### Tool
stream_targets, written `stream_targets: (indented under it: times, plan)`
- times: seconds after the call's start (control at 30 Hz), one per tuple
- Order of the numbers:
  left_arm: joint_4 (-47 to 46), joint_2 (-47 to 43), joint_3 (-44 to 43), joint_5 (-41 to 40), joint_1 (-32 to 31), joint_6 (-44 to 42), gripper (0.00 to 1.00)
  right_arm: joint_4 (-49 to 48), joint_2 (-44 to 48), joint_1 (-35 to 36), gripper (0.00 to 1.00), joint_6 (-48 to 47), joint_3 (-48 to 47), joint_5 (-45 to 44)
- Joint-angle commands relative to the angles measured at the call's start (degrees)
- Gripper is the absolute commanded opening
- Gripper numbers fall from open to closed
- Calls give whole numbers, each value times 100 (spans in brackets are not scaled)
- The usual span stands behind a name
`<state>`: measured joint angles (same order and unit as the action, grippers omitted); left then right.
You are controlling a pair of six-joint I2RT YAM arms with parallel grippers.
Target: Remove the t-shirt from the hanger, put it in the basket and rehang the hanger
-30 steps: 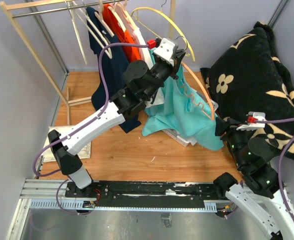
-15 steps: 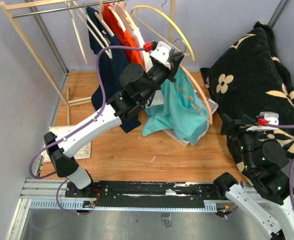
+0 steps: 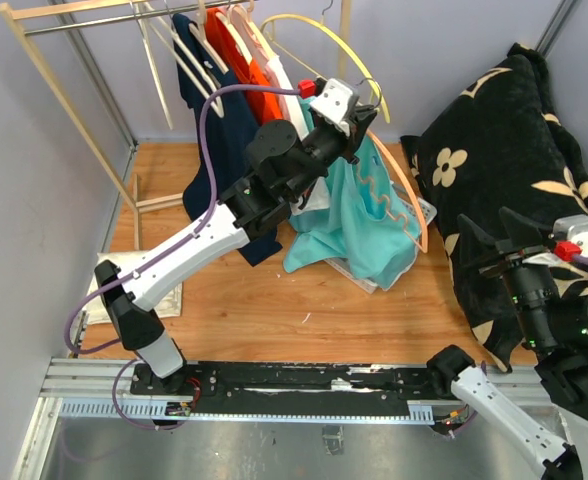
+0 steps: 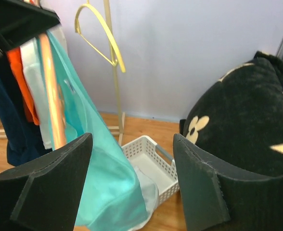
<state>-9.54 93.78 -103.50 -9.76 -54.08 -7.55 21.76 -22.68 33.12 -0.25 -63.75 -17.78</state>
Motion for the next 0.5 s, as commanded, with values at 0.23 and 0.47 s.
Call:
stream_targets:
  times: [0.23,0.47]
  plan:
    - [251,387,-213,211,-190,82,1,505,-1345,122,72,-42,-1101,1160]
    - [403,487,-223,299,-272,126,0,522,-1700,124,71,113,-1034,1312]
